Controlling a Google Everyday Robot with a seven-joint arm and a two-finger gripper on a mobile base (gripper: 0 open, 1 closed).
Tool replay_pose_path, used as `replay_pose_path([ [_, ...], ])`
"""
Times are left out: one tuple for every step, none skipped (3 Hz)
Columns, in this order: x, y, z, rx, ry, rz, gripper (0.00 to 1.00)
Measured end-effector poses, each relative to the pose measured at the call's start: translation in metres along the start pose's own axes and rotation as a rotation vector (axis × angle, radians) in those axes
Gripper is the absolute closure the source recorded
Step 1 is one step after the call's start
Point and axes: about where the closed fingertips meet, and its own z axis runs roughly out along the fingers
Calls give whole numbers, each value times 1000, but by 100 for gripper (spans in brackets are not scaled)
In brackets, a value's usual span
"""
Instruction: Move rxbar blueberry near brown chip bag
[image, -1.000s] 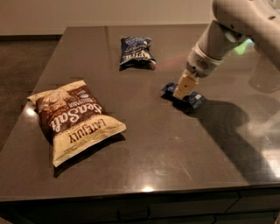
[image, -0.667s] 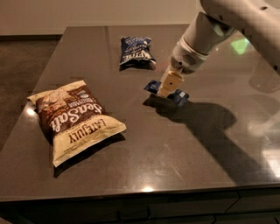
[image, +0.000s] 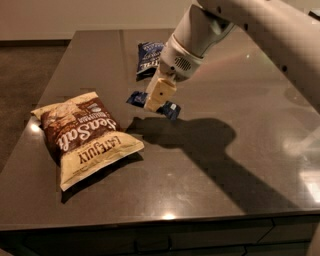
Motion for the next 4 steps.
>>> replay_pose_path([
  [-14,7,9,-30,-15,-24,75],
  [-22,21,20,-66,-27,-39,51],
  [-23,21,22,-68,-28,-41,21],
  [-24,21,24,-69,-29,-43,0],
])
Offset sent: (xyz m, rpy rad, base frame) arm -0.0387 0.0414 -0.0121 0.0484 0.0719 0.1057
